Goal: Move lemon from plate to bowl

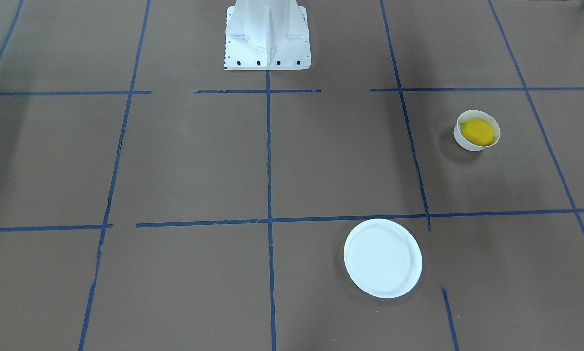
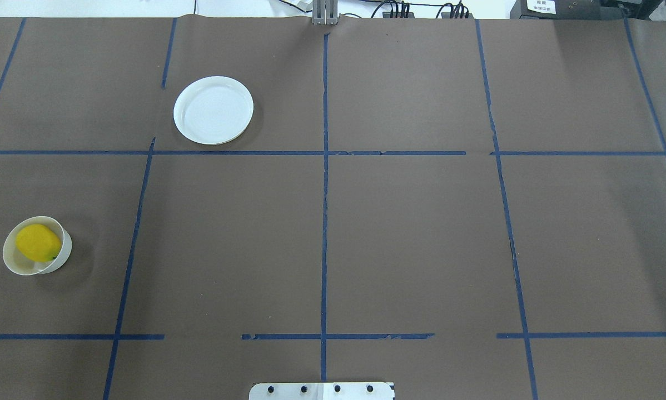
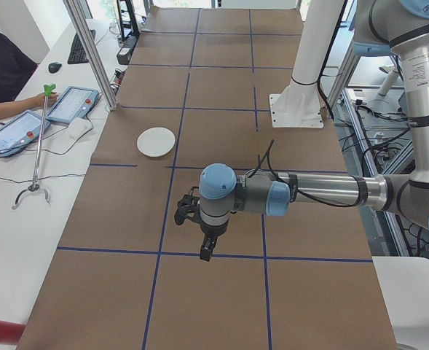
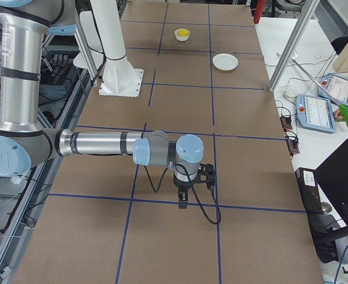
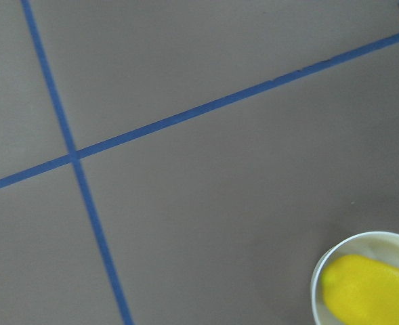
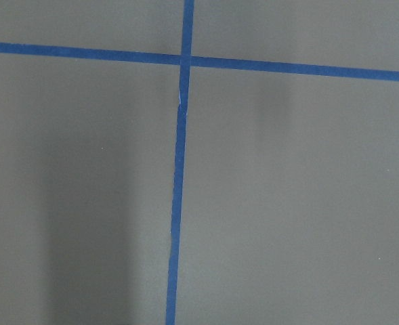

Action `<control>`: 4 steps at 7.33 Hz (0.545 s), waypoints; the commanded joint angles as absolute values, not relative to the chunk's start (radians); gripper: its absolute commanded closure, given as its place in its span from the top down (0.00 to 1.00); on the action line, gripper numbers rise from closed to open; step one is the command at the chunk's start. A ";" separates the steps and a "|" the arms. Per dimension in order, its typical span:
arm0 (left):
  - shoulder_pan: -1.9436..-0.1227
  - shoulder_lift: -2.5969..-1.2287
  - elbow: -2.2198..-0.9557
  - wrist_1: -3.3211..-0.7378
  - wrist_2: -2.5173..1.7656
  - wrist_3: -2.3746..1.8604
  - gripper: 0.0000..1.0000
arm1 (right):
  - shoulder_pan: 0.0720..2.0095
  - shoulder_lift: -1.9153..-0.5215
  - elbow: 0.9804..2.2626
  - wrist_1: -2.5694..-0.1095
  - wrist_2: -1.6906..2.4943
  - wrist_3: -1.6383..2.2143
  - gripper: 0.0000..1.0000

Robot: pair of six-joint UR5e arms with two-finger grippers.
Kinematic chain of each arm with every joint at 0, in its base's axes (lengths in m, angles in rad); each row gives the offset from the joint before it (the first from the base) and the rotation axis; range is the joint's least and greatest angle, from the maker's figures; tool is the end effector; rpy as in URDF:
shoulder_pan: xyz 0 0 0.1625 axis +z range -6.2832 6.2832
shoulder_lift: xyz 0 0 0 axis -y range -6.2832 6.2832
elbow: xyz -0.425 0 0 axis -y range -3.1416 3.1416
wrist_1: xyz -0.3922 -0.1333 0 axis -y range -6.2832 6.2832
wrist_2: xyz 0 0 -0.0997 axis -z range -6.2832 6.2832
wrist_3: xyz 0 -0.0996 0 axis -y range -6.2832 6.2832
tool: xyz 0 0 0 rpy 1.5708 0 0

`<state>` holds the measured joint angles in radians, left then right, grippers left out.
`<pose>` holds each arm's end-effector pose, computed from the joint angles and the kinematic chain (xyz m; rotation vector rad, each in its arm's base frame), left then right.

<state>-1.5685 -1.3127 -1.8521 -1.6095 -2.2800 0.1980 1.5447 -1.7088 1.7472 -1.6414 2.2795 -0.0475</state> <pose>-0.0675 -0.3880 0.6336 0.1285 0.7012 0.2137 0.0572 -0.4323 0.6472 -0.0233 -0.7090 -0.0591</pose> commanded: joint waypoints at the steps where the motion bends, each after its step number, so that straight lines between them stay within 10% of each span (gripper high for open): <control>1: -1.589 -1.299 -1.845 -1.569 -2.281 0.206 1.00 | 1.545 -1.709 1.747 -1.641 2.279 -0.048 1.00; 4: -1.594 -1.312 -1.842 -1.465 -2.413 0.198 1.00 | 1.545 -1.709 1.747 -1.641 2.279 -0.048 1.00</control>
<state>-1.5924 -1.3078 -1.8434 -1.4900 -2.3723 0.2008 1.5447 -1.7088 1.7472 -1.6413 2.2795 -0.0476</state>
